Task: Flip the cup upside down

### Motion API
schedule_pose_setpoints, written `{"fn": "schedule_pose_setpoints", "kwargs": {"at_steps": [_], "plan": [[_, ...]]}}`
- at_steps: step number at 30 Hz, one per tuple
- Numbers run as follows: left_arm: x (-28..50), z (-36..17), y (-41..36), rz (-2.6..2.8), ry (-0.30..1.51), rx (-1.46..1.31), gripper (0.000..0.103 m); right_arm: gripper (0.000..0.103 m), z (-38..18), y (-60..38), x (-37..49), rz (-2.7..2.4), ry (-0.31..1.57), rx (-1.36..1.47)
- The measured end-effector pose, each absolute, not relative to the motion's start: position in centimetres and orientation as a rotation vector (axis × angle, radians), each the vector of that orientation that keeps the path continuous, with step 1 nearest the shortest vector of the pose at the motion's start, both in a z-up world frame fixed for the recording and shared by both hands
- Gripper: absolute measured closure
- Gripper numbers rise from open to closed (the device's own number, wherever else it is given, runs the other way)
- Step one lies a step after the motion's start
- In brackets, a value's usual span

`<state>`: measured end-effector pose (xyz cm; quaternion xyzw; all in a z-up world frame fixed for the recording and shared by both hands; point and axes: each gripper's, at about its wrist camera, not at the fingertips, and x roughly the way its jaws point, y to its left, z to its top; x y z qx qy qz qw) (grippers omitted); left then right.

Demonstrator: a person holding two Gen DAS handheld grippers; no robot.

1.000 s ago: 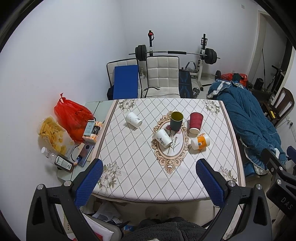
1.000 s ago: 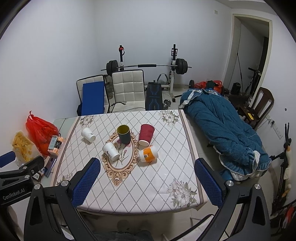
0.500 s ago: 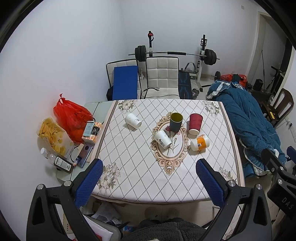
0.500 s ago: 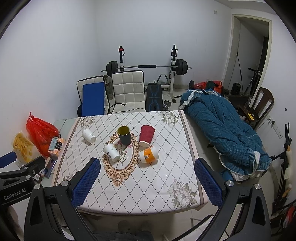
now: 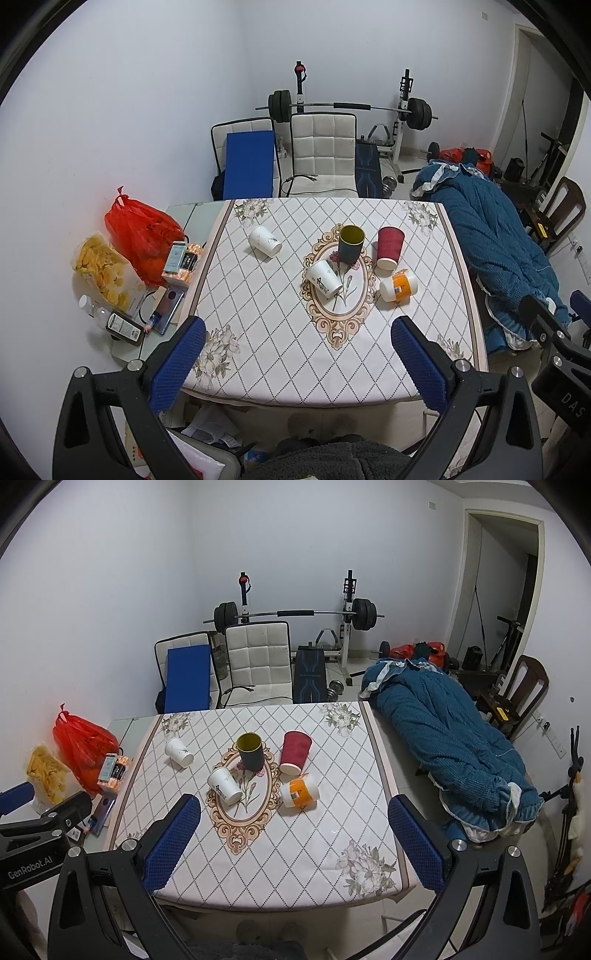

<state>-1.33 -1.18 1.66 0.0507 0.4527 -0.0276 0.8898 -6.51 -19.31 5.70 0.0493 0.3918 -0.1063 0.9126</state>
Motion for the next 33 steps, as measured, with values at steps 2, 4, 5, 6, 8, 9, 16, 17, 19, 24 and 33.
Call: {"fn": "schedule_pose_setpoints", "kwargs": {"at_steps": [2, 4, 5, 6, 8, 9, 16, 17, 19, 24, 33], "plan": [[-0.8, 2.0, -1.4, -0.059, 0.945, 0.105, 0.000, 0.000, 5.7, -19.3, -6.5, -0.218, 0.809, 0.102], [-0.6, 2.1, -1.6, -0.059, 0.946, 0.106, 0.000, 0.000, 5.7, -19.3, -6.5, -0.217, 0.809, 0.103], [-0.6, 2.0, -1.4, -0.060, 0.946, 0.105, 0.000, 0.000, 5.6, -19.3, -6.5, -0.217, 0.807, 0.104], [-0.6, 2.0, -1.4, -0.060, 0.946, 0.105, 0.000, 0.000, 5.6, -19.3, -6.6, -0.216, 0.808, 0.104], [-0.6, 2.0, -1.4, -0.060, 0.946, 0.106, 0.000, 0.000, 5.4, -19.2, -6.6, -0.215, 0.808, 0.104], [-0.6, 2.0, -1.4, -0.060, 0.947, 0.104, 0.000, 0.000, 5.4, -19.2, -6.5, -0.214, 0.809, 0.105], [0.0, 1.2, -1.4, -0.055, 0.947, 0.119, 0.000, 0.000, 4.7, -19.0, -6.3, -0.219, 0.820, 0.119], [0.3, 0.8, -1.3, -0.054, 0.951, 0.121, 0.000, 0.000, 4.4, -19.0, -6.2, -0.223, 0.826, 0.121], [1.1, -0.4, -1.0, -0.057, 0.970, 0.120, 0.000, 0.000, 3.5, -18.8, -5.7, -0.231, 0.847, 0.124], [3.5, -4.8, 0.0, -0.076, 1.054, 0.140, 0.000, 0.000, 0.4, -18.8, -3.9, -0.264, 0.924, 0.123], [6.7, -12.7, -0.2, -0.105, 1.182, 0.207, 0.000, 0.000, -9.5, -19.5, -0.8, -0.325, 1.133, 0.147]]}}
